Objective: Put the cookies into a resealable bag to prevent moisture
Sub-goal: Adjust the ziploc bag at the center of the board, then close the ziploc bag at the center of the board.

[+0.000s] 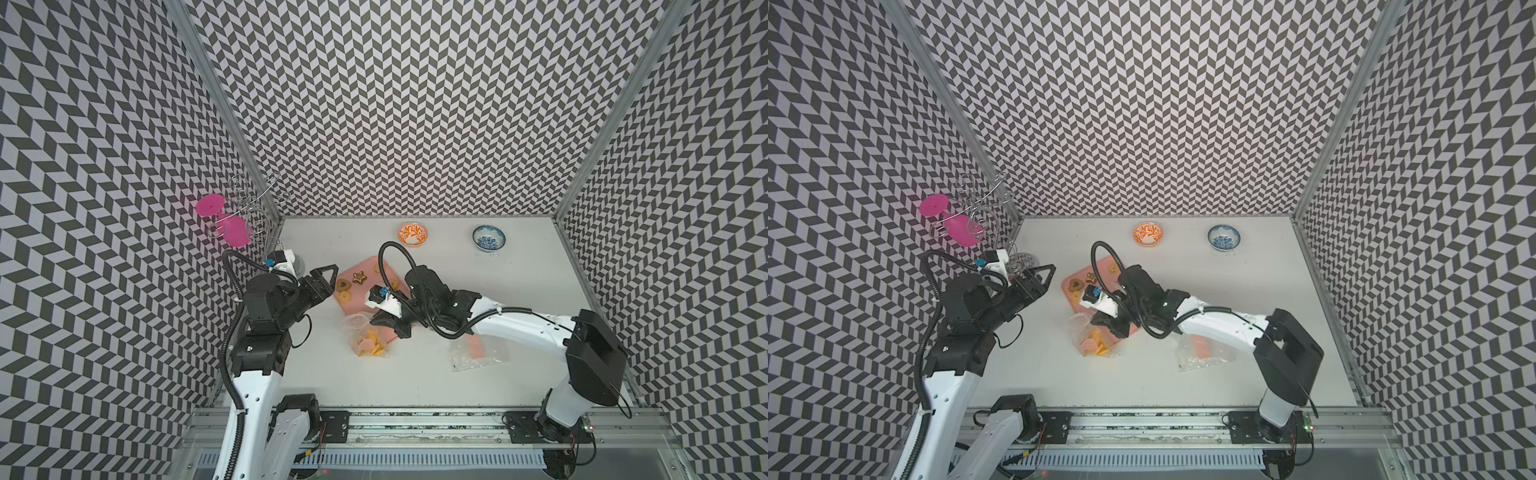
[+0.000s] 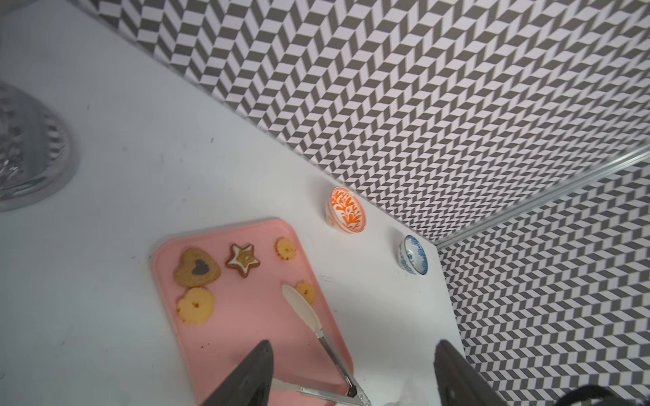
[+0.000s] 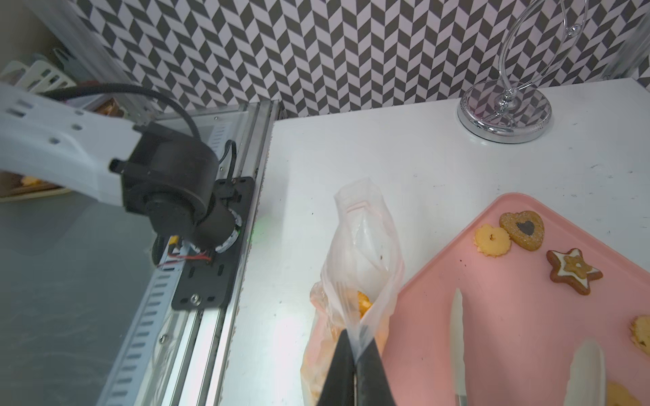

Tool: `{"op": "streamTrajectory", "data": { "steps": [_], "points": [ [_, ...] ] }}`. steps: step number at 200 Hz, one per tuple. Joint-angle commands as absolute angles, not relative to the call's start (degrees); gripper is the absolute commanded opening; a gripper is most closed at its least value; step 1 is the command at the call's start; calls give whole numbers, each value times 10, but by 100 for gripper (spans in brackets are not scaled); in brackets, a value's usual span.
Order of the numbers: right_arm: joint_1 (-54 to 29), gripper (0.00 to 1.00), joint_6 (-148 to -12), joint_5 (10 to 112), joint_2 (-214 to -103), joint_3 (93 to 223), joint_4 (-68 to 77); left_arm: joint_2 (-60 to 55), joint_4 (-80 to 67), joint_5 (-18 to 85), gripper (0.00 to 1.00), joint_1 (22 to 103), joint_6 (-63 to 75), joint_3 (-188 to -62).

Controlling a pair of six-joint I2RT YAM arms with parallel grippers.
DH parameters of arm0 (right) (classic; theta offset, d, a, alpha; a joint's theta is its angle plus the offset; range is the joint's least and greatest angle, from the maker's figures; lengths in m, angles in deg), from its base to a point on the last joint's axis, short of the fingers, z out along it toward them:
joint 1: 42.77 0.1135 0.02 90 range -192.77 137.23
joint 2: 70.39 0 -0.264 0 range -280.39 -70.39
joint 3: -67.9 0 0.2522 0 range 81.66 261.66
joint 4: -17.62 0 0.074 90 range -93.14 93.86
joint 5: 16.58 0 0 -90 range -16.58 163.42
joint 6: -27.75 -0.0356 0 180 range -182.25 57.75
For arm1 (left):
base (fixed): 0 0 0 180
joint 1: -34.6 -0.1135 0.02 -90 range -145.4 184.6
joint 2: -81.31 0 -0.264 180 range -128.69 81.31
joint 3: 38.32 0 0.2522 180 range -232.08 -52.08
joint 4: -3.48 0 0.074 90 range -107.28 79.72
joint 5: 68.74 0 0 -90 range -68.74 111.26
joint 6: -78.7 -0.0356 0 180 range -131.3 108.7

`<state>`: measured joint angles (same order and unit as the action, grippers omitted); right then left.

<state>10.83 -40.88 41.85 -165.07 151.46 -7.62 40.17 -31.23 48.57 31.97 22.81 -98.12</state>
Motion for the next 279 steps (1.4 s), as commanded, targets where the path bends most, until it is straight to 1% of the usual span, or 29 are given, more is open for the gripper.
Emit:
{"op": "streamTrajectory", "data": {
  "steps": [1, 11, 24, 35, 52, 68, 80, 106, 139, 171, 188, 207, 226, 241, 257, 279],
  "points": [
    [89, 0, -279, 367, -1599, 1537, -243, 402, -231, 587, 73, 324, 77, -969],
    [84, 0, -253, 365, -1585, 1533, -291, 400, -223, 631, 72, 335, 14, -967],
    [75, 0, -249, 368, -1546, 1493, -286, 392, -242, 653, 71, 355, -58, -967],
    [70, 0, -243, 391, -1527, 1464, -294, 378, -264, 674, 71, 366, -105, -964],
    [59, 0, -215, 429, -1529, 1459, -347, 361, -295, 693, 71, 384, -173, -953],
    [43, 0, -231, 431, -1507, 1429, -319, 359, -290, 717, 72, 408, -213, -936],
    [18, 0, -254, 401, -1503, 1418, -301, 362, -270, 726, 73, 429, -218, -918],
    [-26, 0, -257, 320, -1538, 1420, -318, 346, -270, 714, 74, 493, -228, -904],
    [-32, 0, -248, 314, -1559, 1404, -319, 295, -231, 683, 76, 593, -290, -881],
    [-68, 0, -253, 289, -1553, 1398, -309, 199, -195, 681, 74, 636, -305, -895],
    [-74, 0, -255, 279, -1556, 1398, -308, 165, -165, 659, 74, 669, -315, -897],
    [-82, 0, -256, 275, -1558, 1387, -305, 128, -142, 664, 73, 689, -319, -903],
    [-86, 0, -259, 269, -1559, 1382, -299, 97, -142, 675, 71, 693, -329, -919],
    [-91, 0, -263, 261, -1563, 1381, -294, 66, -146, 684, 67, 696, -340, -935],
    [-98, 0, -270, 253, -1565, 1374, -283, 34, -145, 693, 61, 703, -339, -948],
    [-107, 1, -286, 227, -1561, 1357, -255, 7, -138, 703, 48, 705, -335, -953]
  ]
}}
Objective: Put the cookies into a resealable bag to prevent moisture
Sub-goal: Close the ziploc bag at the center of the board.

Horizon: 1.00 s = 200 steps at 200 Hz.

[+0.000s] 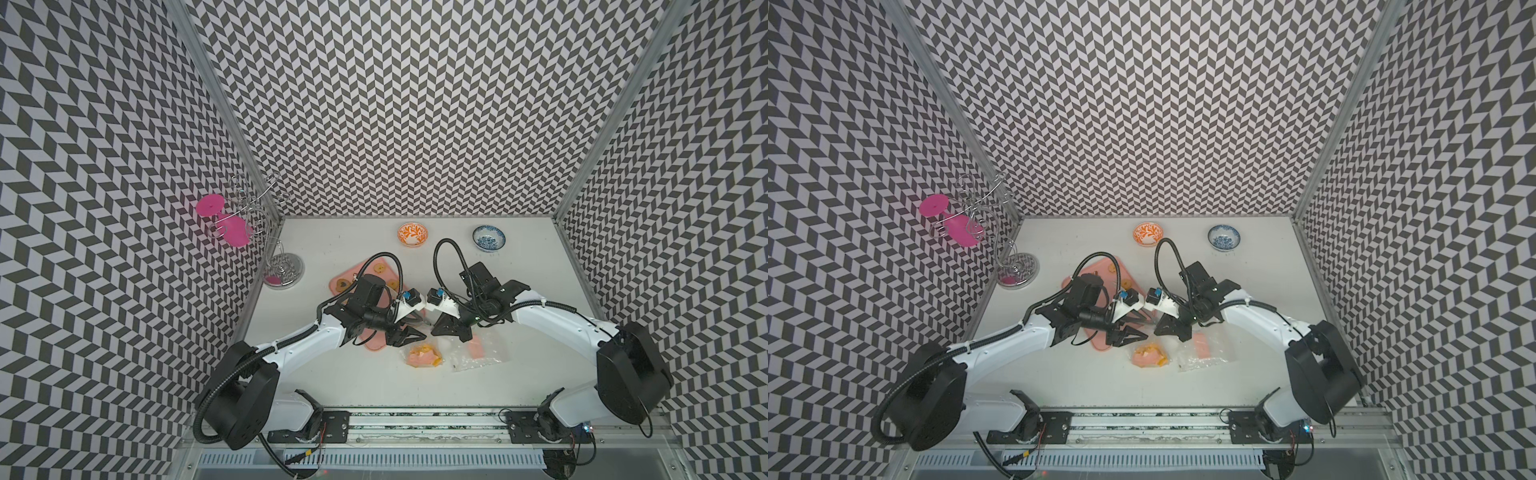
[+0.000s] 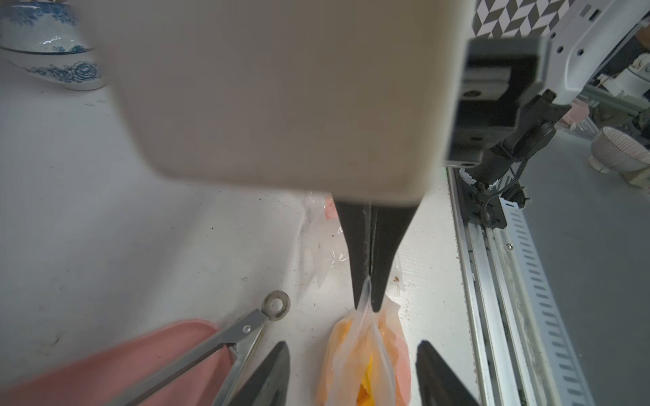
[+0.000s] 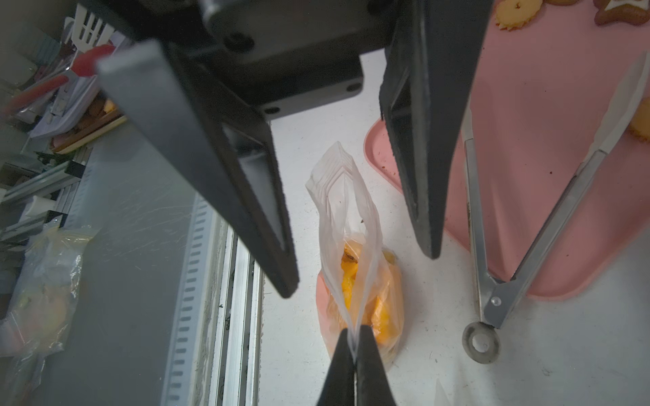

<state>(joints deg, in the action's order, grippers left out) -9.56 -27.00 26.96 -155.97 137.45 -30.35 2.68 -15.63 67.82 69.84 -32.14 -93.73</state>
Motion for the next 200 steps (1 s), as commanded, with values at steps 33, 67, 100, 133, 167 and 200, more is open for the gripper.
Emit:
{"op": "streamTrajectory", "data": {
  "steps": [33, 67, 100, 133, 167, 200],
  "points": [
    [-111, 1, -312, 211, -1552, 1321, -205, -2, -152, 717, 28, 703, -326, -966],
    [-118, 2, -336, 195, -1540, 1305, -170, -18, -178, 743, 9, 703, -332, -972],
    [-125, 2, -347, 185, -1534, 1292, -155, -27, -219, 752, 6, 701, -352, -983],
    [-128, 2, -348, 185, -1539, 1291, -154, -37, -244, 767, 15, 696, -351, -995],
    [-129, 2, -354, 178, -1539, 1292, -152, -49, -268, 742, 19, 696, -359, -1004],
    [-130, 4, -355, 177, -1536, 1282, -145, -58, -277, 744, 0, 694, -356, -1025]
  ]
}}
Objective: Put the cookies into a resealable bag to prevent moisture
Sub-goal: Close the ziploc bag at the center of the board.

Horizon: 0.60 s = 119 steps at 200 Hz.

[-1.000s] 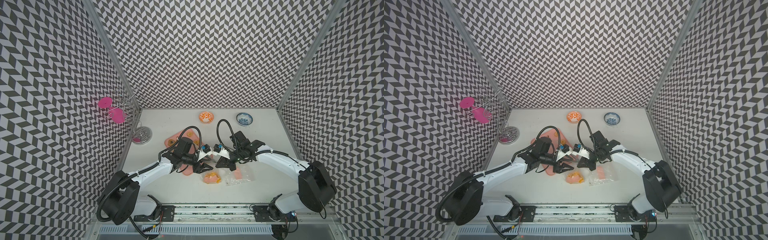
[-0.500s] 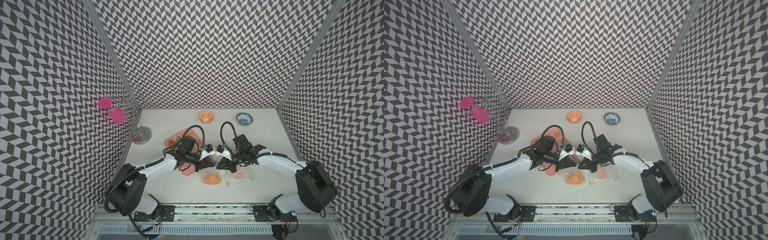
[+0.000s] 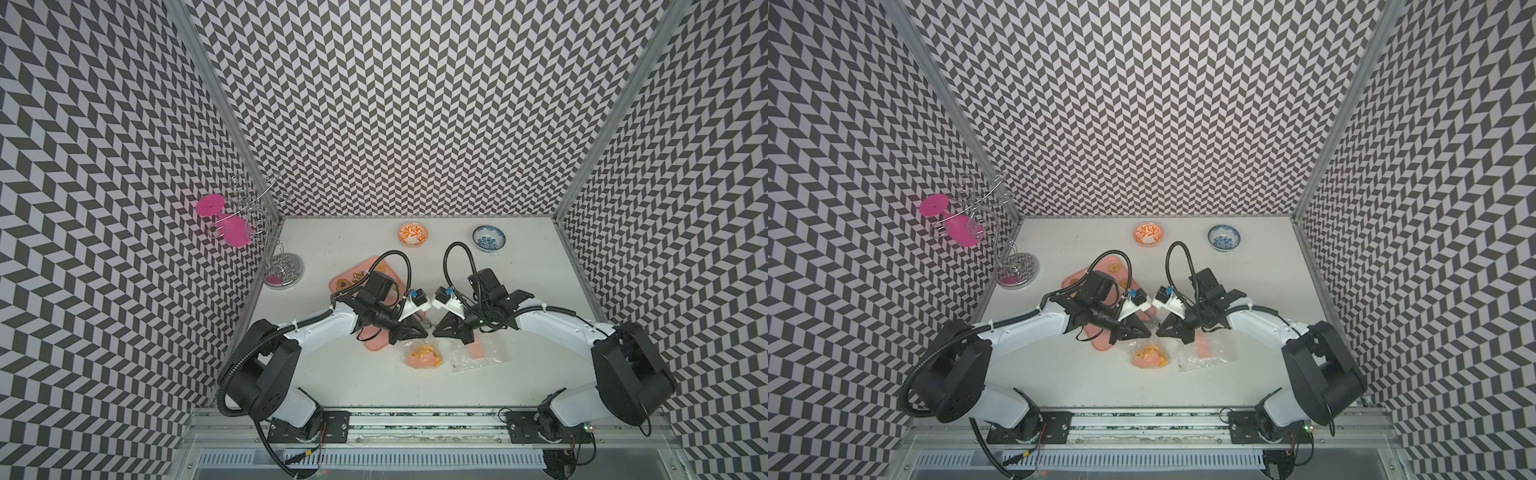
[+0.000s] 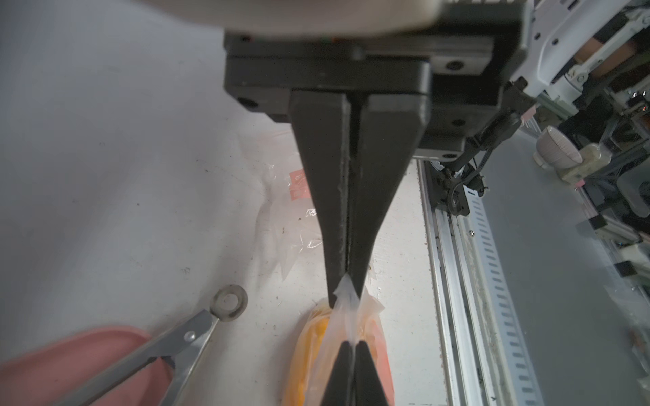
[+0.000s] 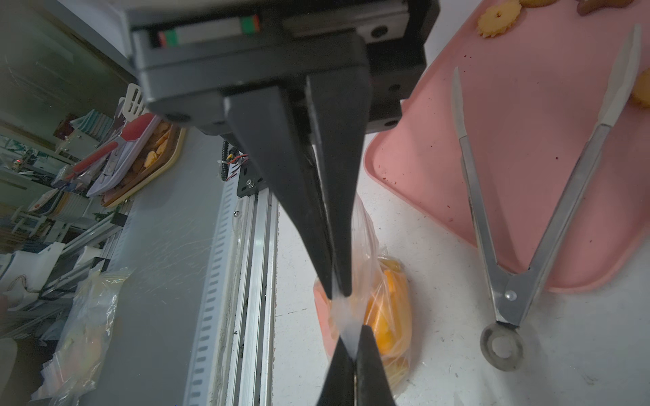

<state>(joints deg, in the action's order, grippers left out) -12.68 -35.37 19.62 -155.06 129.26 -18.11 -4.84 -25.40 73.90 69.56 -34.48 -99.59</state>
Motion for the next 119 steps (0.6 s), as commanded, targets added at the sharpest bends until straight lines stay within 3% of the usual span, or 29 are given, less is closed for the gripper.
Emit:
{"op": "streamTrajectory", "data": {
  "steps": [1, 35, 119],
  "points": [
    [-129, 4, -356, 177, -1536, 1281, -144, -58, -278, 746, 0, 693, -356, -1026],
    [-130, 25, -391, 170, -1521, 1249, -85, -70, -294, 784, 0, 686, -354, -1034],
    [-138, 21, -506, 113, -1524, 1201, 76, -78, -313, 828, 0, 665, -346, -1038]
  ]
}}
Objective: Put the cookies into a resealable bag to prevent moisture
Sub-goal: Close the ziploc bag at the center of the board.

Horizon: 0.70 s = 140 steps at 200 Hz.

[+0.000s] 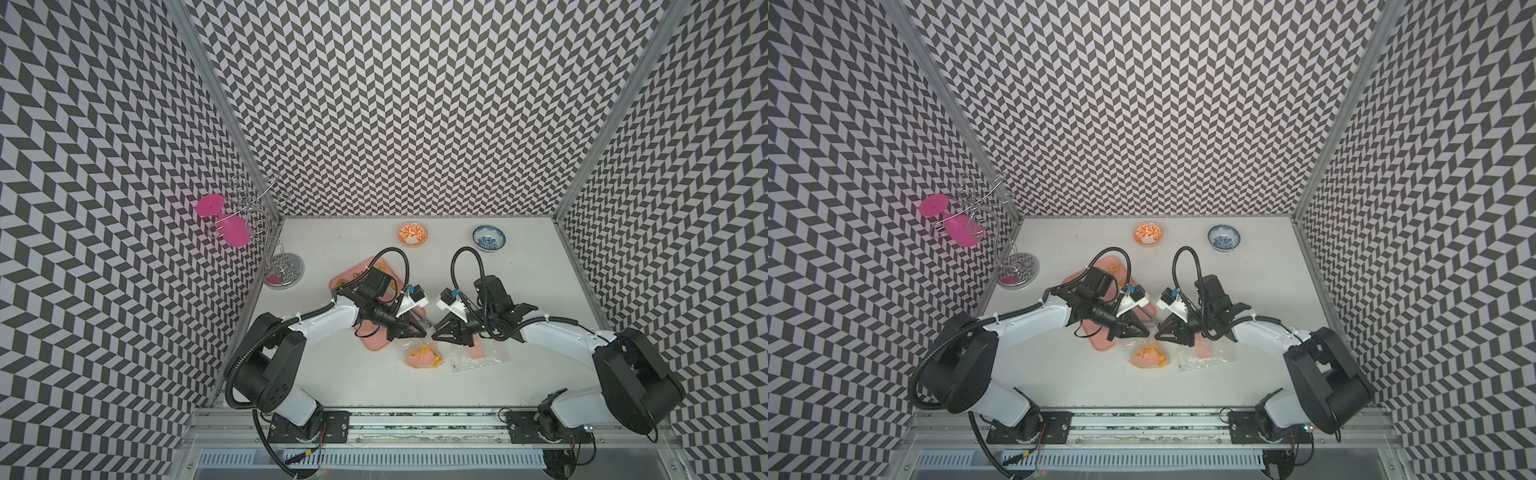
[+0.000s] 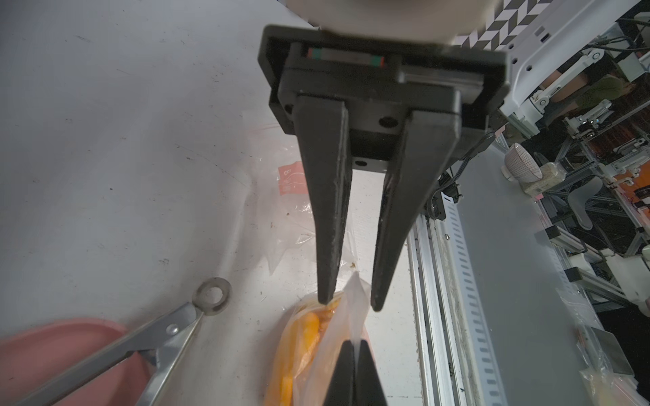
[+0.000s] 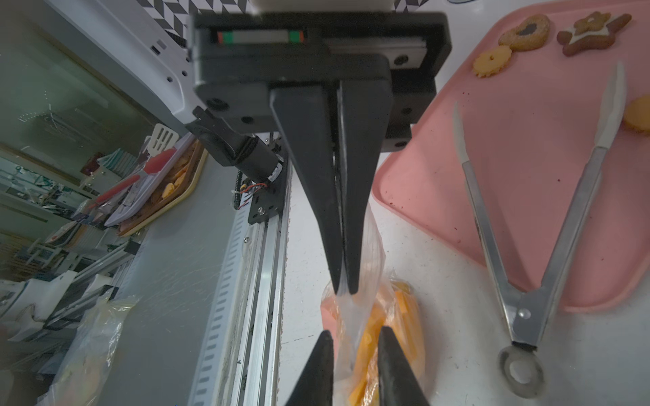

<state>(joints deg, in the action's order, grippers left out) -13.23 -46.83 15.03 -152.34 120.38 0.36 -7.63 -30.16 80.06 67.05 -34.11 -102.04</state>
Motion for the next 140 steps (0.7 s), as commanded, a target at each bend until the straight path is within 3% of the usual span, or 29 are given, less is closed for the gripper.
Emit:
{"op": "streamTrajectory", "data": {
  "steps": [1, 78, 104, 124, 140],
  "points": [
    [-138, 21, -506, 112, -1524, 1200, 77, -78, -314, 829, 0, 665, -346, -1038],
    [-138, 17, -517, 89, -1554, 1205, 84, -80, -298, 842, 0, 654, -335, -1035],
    [-138, 3, -526, 83, -1555, 1214, 89, -85, -298, 843, 1, 654, -334, -1034],
    [-138, 0, -534, 78, -1553, 1213, 95, -84, -296, 830, 9, 653, -333, -1036],
    [-139, 0, -538, 76, -1555, 1211, 91, -84, -292, 814, 29, 654, -330, -1037]
  ]
}}
